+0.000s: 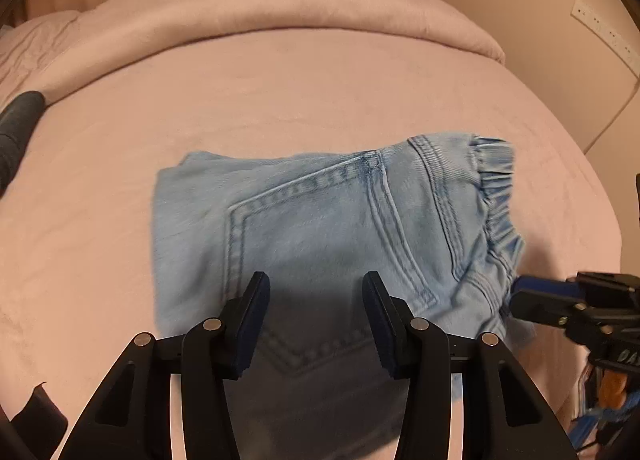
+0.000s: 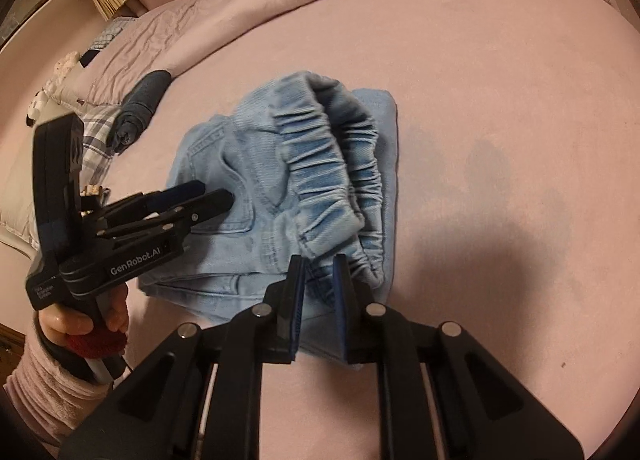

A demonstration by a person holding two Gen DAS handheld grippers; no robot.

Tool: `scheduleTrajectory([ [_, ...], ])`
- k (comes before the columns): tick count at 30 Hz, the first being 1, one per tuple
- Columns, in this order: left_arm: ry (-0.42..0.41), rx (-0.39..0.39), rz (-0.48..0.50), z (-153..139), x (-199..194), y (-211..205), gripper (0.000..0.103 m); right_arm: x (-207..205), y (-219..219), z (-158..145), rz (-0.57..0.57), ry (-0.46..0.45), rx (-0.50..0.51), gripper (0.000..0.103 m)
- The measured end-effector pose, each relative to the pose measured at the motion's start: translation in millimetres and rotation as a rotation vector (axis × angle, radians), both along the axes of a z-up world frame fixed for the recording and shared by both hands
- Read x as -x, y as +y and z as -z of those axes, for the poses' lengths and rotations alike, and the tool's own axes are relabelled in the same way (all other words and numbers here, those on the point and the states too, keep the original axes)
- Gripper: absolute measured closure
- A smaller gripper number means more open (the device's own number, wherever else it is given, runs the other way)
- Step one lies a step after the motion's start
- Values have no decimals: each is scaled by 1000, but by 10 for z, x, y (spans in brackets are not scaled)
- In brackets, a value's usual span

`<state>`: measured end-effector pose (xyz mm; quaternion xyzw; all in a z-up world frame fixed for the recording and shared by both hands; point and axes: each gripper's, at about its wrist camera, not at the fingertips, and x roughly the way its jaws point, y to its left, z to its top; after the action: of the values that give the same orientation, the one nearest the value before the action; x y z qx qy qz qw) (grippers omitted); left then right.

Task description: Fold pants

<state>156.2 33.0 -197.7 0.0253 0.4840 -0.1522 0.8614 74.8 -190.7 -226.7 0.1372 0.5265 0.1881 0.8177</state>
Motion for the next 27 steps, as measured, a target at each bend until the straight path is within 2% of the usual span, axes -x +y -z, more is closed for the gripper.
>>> scheduleTrajectory([
  [2, -26, -3, -8, -50, 94, 43, 55, 67, -96, -101, -6, -23, -24, 70],
  [10, -89, -10, -87, -188, 423, 349, 55, 97, -35, -272, -3, -92, 23, 69],
  [14, -72, -17, -136, -128, 503, 545, 55, 76, 54, -276, -13, -97, 52, 69],
  [19, -43, 12, -194, -74, 586, 774, 55, 50, 123, -289, -25, -94, 54, 68],
  [27, -6, 7, -265, -6, 631, 915, 55, 16, 204, -277, -18, -84, 78, 63],
])
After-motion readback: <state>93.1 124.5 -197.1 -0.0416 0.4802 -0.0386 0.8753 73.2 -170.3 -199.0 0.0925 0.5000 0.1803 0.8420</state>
